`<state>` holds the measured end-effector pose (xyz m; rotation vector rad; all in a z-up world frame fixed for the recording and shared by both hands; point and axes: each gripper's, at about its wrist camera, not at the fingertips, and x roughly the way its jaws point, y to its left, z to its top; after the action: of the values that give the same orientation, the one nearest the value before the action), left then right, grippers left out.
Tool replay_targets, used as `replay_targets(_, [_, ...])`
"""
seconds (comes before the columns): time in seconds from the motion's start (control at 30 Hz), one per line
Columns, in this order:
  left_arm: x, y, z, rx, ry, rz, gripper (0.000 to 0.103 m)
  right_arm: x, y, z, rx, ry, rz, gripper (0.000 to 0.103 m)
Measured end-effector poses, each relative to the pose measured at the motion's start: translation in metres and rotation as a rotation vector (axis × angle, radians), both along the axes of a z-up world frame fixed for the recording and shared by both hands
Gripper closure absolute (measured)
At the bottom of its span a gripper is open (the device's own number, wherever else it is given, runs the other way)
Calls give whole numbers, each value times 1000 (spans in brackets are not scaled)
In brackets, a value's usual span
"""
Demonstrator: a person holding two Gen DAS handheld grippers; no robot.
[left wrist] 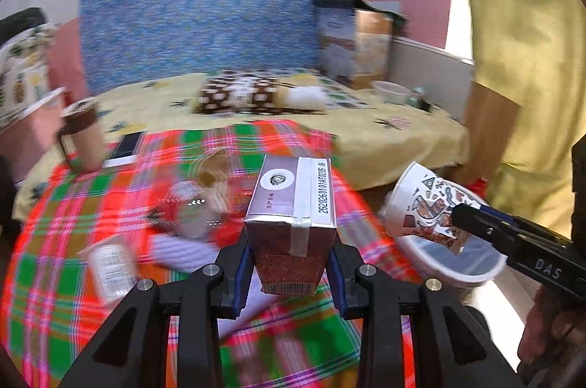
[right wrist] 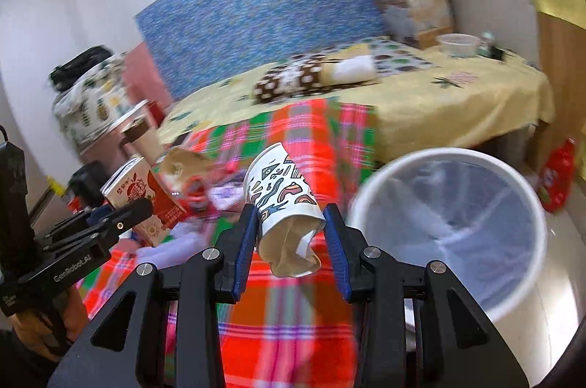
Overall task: Collect trash
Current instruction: 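Carry carton and cup to the white wastebasket and open both tools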
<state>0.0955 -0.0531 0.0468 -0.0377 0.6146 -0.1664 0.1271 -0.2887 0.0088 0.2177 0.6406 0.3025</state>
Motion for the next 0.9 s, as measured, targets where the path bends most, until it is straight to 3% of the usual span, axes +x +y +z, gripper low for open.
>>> replay_targets(0.47, [46,-130,-32,-43,104,-316,67,0,-71,-35,-64,118,-219,64])
replay_targets(0.73, [66,-171,-62,-26,188,-391,67,4,-88,-53,-88,198,-247,62])
replay_targets(0.9, [71,-176,-68,-10,194,-391,67,6,-92,-55,-97,206,-257,61])
